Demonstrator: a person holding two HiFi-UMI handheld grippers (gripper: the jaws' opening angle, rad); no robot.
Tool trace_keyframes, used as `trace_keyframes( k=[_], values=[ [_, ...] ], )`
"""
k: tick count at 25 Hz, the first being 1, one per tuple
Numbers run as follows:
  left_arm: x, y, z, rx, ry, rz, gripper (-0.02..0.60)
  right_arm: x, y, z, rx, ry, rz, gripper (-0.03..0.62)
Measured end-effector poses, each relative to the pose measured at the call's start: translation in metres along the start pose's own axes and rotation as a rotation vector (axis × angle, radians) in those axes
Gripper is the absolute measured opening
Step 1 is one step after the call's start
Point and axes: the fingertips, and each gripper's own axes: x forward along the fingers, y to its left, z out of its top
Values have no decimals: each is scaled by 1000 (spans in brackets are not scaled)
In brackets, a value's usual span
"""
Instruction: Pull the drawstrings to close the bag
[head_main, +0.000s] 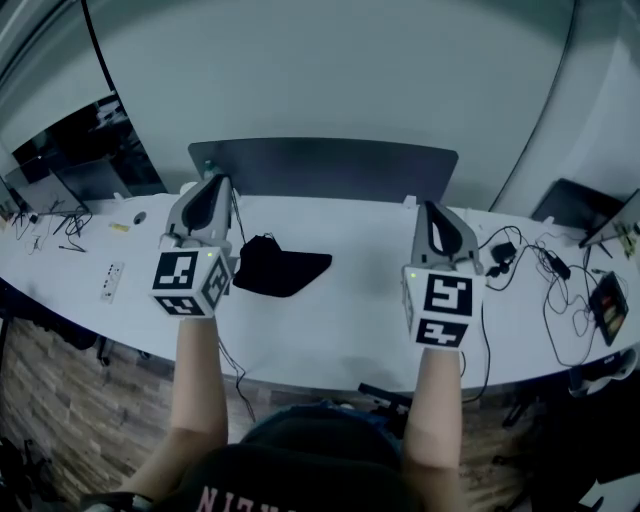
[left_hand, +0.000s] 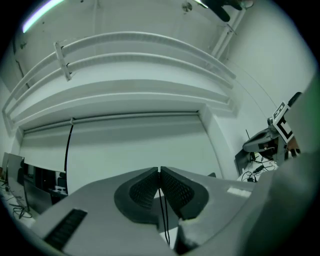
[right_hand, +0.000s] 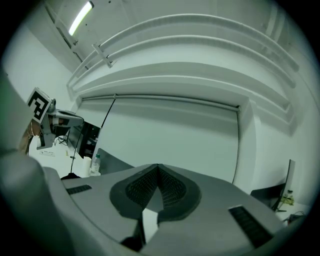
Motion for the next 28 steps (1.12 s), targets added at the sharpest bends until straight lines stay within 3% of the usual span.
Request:
trace_keyframes(
  k=[8, 28],
  values=[
    [-5, -22, 20, 6, -95, -38, 14, -12, 7, 21, -14, -81, 5, -8],
    [-15, -33, 30, 6, -115, -49, 14, -24, 15, 20, -6, -93, 4, -8]
  ],
)
